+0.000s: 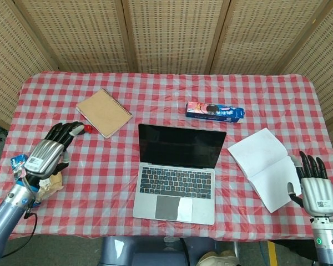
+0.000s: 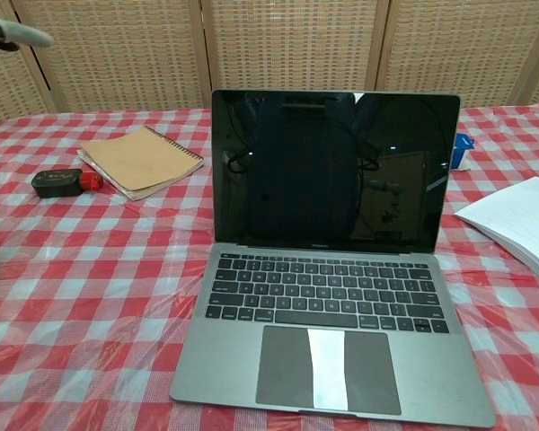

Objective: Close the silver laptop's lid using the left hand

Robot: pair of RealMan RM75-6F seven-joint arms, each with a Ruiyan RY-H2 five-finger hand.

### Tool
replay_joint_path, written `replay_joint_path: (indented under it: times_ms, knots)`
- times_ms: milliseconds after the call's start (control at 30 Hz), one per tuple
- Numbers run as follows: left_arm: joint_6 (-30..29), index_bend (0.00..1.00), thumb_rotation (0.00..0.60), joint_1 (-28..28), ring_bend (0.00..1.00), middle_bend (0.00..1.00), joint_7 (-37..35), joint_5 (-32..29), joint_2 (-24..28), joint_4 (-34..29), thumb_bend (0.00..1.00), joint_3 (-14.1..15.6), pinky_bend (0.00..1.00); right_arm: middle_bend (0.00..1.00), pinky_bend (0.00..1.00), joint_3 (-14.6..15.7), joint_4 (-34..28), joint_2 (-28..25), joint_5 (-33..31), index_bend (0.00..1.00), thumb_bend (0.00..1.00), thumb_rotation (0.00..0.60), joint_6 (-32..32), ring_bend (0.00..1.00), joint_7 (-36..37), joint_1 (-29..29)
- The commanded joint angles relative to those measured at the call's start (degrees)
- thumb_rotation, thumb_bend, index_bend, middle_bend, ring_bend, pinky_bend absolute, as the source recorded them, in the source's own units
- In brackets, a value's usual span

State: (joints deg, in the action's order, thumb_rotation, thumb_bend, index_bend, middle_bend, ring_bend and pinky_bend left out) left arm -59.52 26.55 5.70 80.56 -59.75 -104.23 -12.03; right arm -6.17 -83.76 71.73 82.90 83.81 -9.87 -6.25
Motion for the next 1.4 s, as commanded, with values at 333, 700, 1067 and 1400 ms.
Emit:
replay_joint_path:
  times_ms: [333,700,1067,1400]
  knots:
    - [18.25,0.09,0.6,19.38,0.0,0.0,-0.97,-12.49,-2.95,2.72,1.0,-7.81,0.06,0.0,0.0,-1.41,0.95,-0.32,-3.4,0.0,0.66,0.6,-1.38,0.0,0.6,-0.24]
    - [24.77,0.14,0.6,34.02,0.0,0.0,6.41,-27.18,-11.42,12.18,1.0,-8.48,0.11,0.0,0.0,-2.04,1.25,-1.1,-5.51,0.0,0.66,0.6,-2.71,0.0,2.55,-0.29]
    - [27.57,0.15,0.6,47.34,0.04,0.0,10.56,-44.79,-17.88,19.37,1.0,-6.76,0.14,0.0,0.0,-2.14,1.61,-1.4,-6.37,0.01,0.66,0.6,-3.66,0.0,3.93,-0.47]
    - [29.82,0.18,0.6,57.53,0.06,0.0,13.71,-56.51,-20.52,23.75,1.0,-2.6,0.14,0.0,0.0,-2.33,1.68,-1.98,-6.64,0.01,0.66,0.6,-3.79,0.0,5.74,-0.42]
